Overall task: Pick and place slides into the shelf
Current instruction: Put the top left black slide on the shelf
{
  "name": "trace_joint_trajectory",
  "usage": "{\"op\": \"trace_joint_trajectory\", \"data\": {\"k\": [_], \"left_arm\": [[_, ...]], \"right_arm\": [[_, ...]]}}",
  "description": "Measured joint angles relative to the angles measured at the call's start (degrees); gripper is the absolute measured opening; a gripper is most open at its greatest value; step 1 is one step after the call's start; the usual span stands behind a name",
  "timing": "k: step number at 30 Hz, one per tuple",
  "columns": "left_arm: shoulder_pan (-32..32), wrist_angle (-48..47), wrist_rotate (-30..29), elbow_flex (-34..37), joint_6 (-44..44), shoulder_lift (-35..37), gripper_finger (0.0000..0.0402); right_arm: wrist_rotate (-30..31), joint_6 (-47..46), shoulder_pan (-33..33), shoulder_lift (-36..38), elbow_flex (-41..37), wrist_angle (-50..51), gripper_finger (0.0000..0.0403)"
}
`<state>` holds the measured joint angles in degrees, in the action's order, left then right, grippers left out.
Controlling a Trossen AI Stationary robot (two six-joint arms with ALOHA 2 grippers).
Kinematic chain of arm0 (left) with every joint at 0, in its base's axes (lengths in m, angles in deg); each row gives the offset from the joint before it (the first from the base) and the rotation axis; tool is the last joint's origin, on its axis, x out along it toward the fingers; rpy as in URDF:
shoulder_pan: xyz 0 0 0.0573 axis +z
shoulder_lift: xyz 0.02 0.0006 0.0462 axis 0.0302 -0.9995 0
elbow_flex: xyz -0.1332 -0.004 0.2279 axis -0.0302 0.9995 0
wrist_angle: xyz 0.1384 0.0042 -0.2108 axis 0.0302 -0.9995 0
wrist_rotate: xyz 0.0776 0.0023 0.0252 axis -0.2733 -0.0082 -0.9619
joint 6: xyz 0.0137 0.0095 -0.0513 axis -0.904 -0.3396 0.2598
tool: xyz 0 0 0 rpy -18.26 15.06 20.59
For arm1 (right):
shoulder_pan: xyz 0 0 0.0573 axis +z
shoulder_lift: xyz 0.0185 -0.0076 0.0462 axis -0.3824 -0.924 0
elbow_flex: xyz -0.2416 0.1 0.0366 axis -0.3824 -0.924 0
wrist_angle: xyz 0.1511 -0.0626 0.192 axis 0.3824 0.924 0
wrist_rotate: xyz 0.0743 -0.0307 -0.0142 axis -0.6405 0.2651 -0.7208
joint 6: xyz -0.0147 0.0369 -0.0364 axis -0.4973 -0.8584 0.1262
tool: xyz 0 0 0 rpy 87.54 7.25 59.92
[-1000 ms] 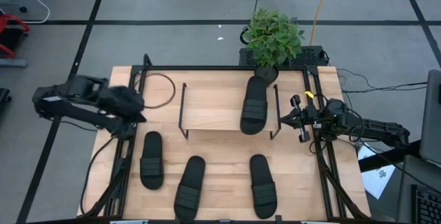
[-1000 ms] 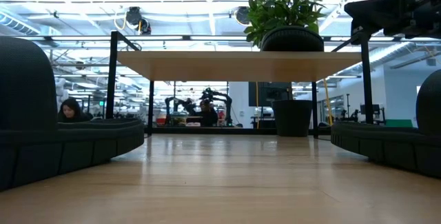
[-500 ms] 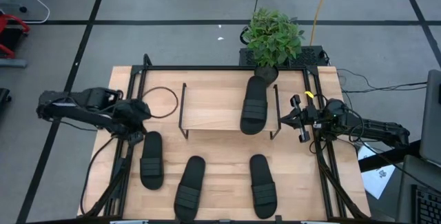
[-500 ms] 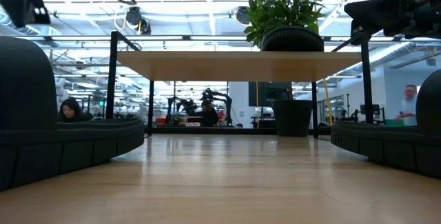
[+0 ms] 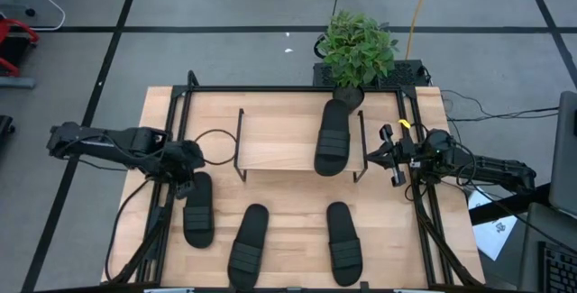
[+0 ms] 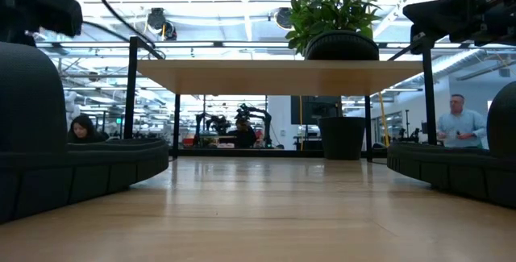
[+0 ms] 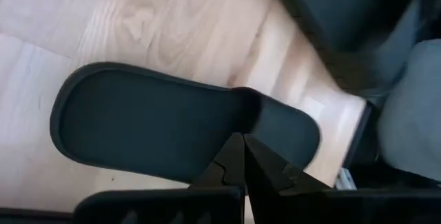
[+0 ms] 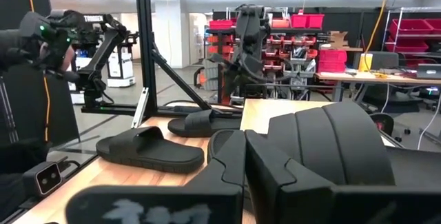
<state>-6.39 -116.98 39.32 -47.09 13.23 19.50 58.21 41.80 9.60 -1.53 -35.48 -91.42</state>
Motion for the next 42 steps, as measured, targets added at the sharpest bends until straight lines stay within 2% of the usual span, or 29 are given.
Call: {"op": "trace_joint_trajectory", "data": {"k": [5, 8, 12, 19, 24, 29, 42], "left_arm": [[0.0, 6.0, 2.19, 4.01, 2.68, 0.17, 0.0037], [0.0, 9.63, 4.39, 5.35, 4.24, 0.15, 0.0081], [-0.32, 10.91, 6.36, 5.5, 4.4, 0.12, 0.0152], [-1.99, 7.67, 3.69, 5.52, 2.86, 0.12, 0.0269], [-3.97, 8.96, 3.11, 5.52, 2.91, 0.12, 0.0325], [-7.36, 9.57, 1.52, 6.12, 3.62, 0.08, 0.0346], [-17.43, 26.22, 2.4, 17.38, 14.2, 0.06, 0.0324]], "right_arm": [[-1.61, 0.01, 0.0, -0.03, 0.0, 0.58, 0.0], [-4.48, 0.02, 0.02, -0.07, 0.0, 0.44, 0.0], [-5.31, 0.02, 0.04, -0.07, 0.0, 0.42, 0.0], [-5.75, 0.02, 0.04, -0.07, 0.0, 0.42, 0.0], [-5.77, 0.01, 0.04, -0.09, 0.0, 0.44, 0.0], [-5.78, -0.01, 0.02, -0.13, 0.0, 0.95, 0.0], [-5.73, -0.01, 0.02, -0.13, 0.0, 0.87, 0.0]]}}
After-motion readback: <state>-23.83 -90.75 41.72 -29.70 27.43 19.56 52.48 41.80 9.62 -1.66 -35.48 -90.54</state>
